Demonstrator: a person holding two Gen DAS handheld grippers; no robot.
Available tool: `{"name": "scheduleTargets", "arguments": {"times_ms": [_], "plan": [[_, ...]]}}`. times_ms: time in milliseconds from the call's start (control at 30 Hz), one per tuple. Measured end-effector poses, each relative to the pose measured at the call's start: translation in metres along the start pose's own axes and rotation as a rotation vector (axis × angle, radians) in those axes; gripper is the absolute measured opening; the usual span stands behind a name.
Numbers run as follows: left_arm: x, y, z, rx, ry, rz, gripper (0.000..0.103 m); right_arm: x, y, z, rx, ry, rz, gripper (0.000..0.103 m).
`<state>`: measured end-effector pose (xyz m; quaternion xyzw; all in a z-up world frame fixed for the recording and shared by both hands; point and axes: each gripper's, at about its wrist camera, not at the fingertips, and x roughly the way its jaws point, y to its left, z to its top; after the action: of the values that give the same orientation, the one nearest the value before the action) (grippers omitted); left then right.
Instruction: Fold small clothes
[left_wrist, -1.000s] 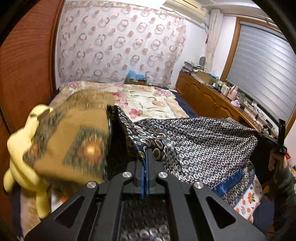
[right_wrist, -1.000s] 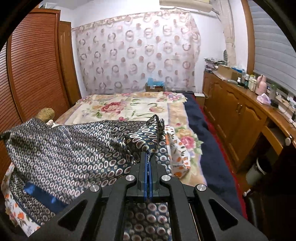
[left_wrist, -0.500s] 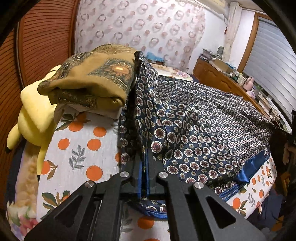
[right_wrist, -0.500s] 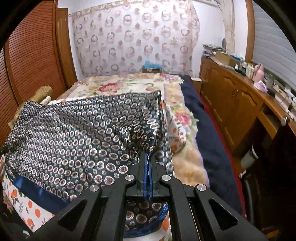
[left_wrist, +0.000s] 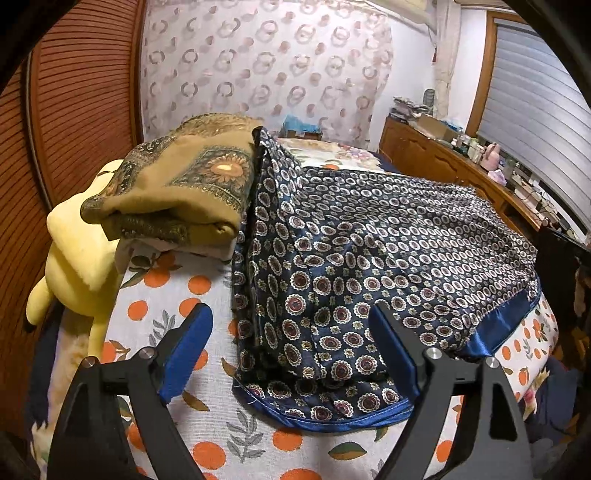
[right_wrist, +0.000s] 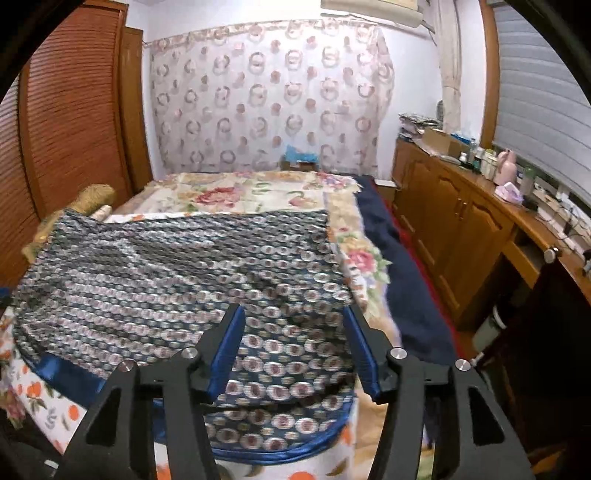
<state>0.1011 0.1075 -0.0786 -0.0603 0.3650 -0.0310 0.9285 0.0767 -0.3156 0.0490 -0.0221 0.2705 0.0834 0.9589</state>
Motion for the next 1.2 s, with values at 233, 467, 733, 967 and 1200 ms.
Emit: {"name": "scheduleTargets", "arguments": {"times_ms": [233, 467, 733, 967, 1200], "plan": [[0.003, 0.004, -0.006, -0.012, 0.015, 0.023, 0.087, 0.013, 0.047, -0.017, -0.05, 0.044, 0.102, 0.058], [0.004, 0.003, -0.01, -0.005, 0.022, 0.028, 0.087, 0.047, 0.07, -0.029, -0.064, 0.096, 0.162, 0.061], [0.008, 0.004, -0.014, -0.013, 0.03, 0.024, 0.087, 0.09, 0.096, -0.029, -0.118, 0.177, 0.147, 0.062], [0.012, 0.011, -0.019, -0.037, 0.04, 0.028, 0.087, 0.109, 0.103, -0.032, -0.156, 0.209, 0.099, 0.069], [0.015, 0.018, -0.022, -0.065, 0.048, 0.014, 0.087, 0.106, 0.106, -0.031, -0.075, 0.253, 0.063, 0.075]]}}
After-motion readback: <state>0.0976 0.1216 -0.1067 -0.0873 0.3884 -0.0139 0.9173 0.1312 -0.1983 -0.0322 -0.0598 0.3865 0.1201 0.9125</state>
